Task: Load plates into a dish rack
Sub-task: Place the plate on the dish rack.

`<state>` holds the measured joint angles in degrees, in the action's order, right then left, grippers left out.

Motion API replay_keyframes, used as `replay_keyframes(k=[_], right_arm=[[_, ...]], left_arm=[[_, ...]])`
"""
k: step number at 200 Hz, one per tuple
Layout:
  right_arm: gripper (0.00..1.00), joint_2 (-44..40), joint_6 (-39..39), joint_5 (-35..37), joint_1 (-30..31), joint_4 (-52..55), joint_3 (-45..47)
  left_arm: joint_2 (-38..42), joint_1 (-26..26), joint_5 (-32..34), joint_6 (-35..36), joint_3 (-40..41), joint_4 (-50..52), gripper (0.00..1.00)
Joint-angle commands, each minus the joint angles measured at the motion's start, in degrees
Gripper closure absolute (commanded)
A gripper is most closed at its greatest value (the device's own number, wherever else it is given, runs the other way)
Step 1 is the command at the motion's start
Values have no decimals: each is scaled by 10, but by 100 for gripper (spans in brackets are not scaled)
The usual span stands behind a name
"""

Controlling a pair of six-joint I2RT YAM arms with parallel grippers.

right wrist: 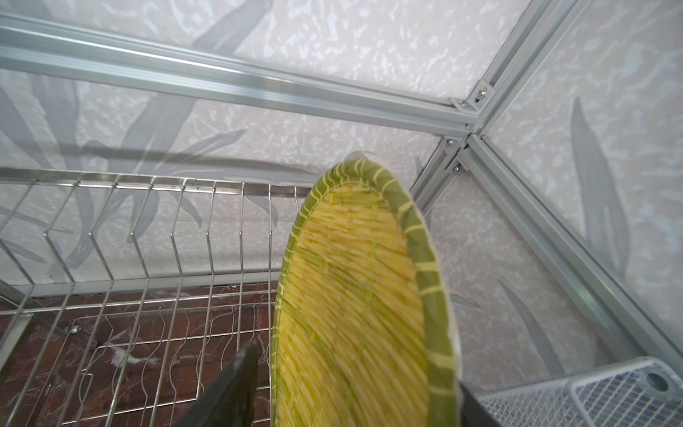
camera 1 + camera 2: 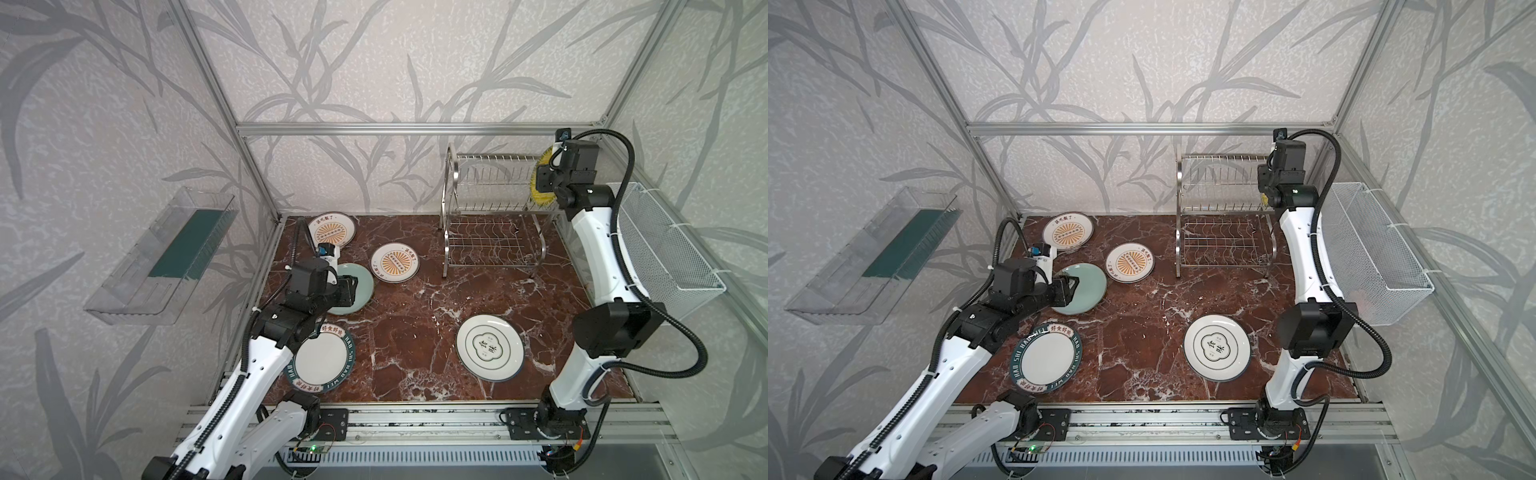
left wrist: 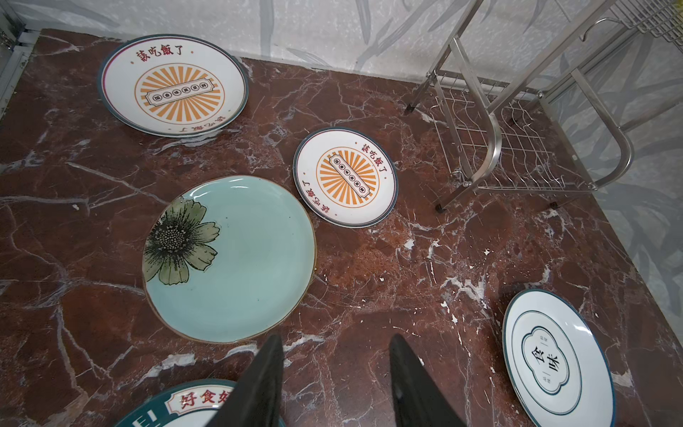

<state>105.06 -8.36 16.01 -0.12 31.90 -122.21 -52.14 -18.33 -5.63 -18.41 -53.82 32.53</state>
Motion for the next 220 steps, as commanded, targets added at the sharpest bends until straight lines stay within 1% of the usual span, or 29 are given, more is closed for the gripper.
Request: replay_keyframes(k=[1, 20, 40, 58, 69, 87, 105, 126, 145, 163, 176, 192, 220], right_arm=[[31, -6, -3, -8, -3, 16, -57], [26, 0, -4, -16, -3, 45, -96], [17, 12, -6, -31, -3, 91, -152], [7, 23, -2, -47, -3, 133, -200], [1, 23, 1, -54, -3, 147, -214], [1, 13, 6, -74, -4, 153, -209], [1, -8, 13, -94, -3, 143, -183], [1, -37, 21, -121, -3, 132, -146], [0, -78, 38, -148, -3, 108, -83], [0, -148, 64, -168, -1, 40, 34], [1, -195, 76, -167, 8, -13, 113], [2, -240, 82, -158, 25, -53, 187], [3, -305, 90, -151, 62, -89, 301]], left_arm=[[0, 0, 0, 3, 6, -3, 55], [-3, 0, 0, 0, 5, -4, 54], [-5, 0, 4, -3, 4, -5, 54], [-7, 1, 4, -6, 4, -6, 54], [-9, 1, 1, -8, 3, -9, 53], [-9, 1, -2, -11, 4, -14, 52], [-9, 0, -4, -10, 5, -18, 52], [-9, 0, -12, -10, 3, -19, 52], [-12, 1, -16, -10, 3, -21, 52], [-19, 0, -17, -19, 5, -29, 51], [-28, 0, -21, -24, 8, -41, 51], [-42, -1, -35, -26, 4, -47, 51], [-62, 0, -42, -37, 3, -58, 51]])
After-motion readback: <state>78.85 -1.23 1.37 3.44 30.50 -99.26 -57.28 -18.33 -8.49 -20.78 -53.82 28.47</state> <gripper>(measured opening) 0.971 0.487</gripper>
